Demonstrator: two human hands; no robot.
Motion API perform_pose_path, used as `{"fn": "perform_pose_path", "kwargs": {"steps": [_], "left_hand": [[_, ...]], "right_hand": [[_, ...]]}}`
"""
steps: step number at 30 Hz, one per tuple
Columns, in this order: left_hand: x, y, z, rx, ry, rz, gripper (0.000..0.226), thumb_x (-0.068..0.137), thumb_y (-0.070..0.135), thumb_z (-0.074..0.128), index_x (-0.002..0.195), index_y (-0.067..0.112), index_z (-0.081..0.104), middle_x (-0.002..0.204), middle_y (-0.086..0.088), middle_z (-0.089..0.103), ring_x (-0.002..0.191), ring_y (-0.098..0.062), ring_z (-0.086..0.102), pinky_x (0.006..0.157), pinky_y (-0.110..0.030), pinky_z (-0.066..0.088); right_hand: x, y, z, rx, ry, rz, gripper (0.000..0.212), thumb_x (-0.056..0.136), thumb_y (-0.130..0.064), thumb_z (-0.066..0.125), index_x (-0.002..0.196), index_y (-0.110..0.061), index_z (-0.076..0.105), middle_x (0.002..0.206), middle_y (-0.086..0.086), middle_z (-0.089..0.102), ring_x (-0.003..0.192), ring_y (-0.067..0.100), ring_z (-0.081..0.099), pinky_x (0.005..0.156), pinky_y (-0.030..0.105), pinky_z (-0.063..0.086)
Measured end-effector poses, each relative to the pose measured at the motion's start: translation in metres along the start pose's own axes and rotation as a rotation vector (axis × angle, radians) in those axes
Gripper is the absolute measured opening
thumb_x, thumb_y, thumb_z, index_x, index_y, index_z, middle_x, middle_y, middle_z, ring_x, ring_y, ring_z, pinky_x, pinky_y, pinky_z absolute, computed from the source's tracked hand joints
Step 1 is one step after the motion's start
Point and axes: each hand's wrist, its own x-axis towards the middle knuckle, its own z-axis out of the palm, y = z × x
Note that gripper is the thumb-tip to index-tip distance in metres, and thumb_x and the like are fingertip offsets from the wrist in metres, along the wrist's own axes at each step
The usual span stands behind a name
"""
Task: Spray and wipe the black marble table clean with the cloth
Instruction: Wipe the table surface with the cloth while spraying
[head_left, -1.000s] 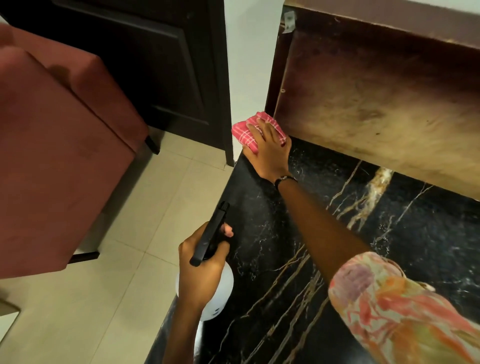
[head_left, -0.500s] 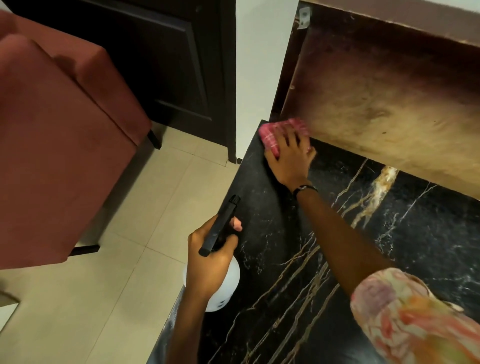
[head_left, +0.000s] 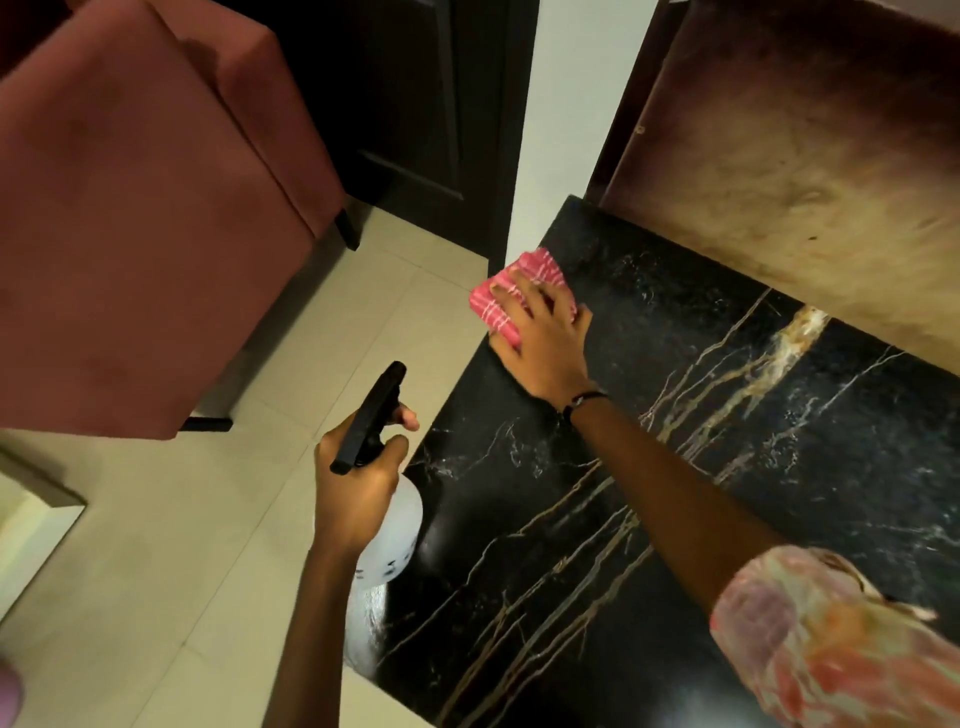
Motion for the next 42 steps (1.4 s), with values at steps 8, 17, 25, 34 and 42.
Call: {"fn": "perform_pose_path", "kwargs": {"steps": [8,17,25,34,42], "left_hand": [[-0.065,-0.019,-0.035,0.05,0.122,-0.084,0.04,0.078,-0.016,0.046,0.083,0.019,0.065,0.081,-0.01,0.063,0.035,-0.011,0.033,0.039,-0.02,0.031],[-0.154,-0.038,-0.05,-0.009,0.278,-0.139,0.077,0.083,-0.016,0.048,0.07,0.058,0.063,0.084,-0.012,0.064,0.034,-0.01,0.036,0.038,-0.019,0.034],[-0.23,-0.076,-0.067,0.03,0.366,-0.164,0.078,0.079,-0.017,0.044,0.101,0.058,0.056,0.088,-0.012,0.063,0.037,-0.011,0.036,0.04,-0.019,0.035],[-0.258,-0.102,-0.103,0.068,0.37,-0.18,0.071,0.07,0.003,0.045,0.107,0.064,0.051,0.083,0.0,0.065,0.042,-0.012,0.038,0.045,-0.024,0.037],[-0.244,-0.106,-0.137,0.132,0.286,-0.153,0.071,0.07,0.006,0.047,0.105,0.068,0.05,0.088,0.003,0.064,0.05,-0.021,0.041,0.054,-0.03,0.038]], "right_hand": [[-0.086,-0.055,0.017,0.006,-0.069,-0.144,0.055,0.086,-0.047,0.054,0.138,-0.03,0.044,0.146,0.001,0.041,0.129,0.028,0.038,0.099,0.062,0.028],[-0.185,-0.122,0.041,0.028,-0.144,-0.276,0.062,0.085,-0.049,0.052,0.143,-0.034,0.036,0.147,0.0,0.041,0.128,0.027,0.041,0.098,0.061,0.033],[-0.24,-0.128,0.041,-0.029,-0.234,-0.497,0.062,0.089,-0.054,0.041,0.146,-0.035,0.027,0.154,-0.003,0.029,0.132,0.024,0.032,0.102,0.054,0.03],[-0.278,-0.142,0.048,0.017,-0.208,-0.417,0.06,0.088,-0.052,0.033,0.143,-0.029,0.035,0.149,0.003,0.039,0.138,0.026,0.033,0.109,0.061,0.019],[-0.26,-0.203,0.063,-0.052,-0.251,-0.501,0.054,0.081,-0.044,0.048,0.133,-0.03,0.05,0.137,0.0,0.052,0.129,0.023,0.043,0.105,0.058,0.032]]}}
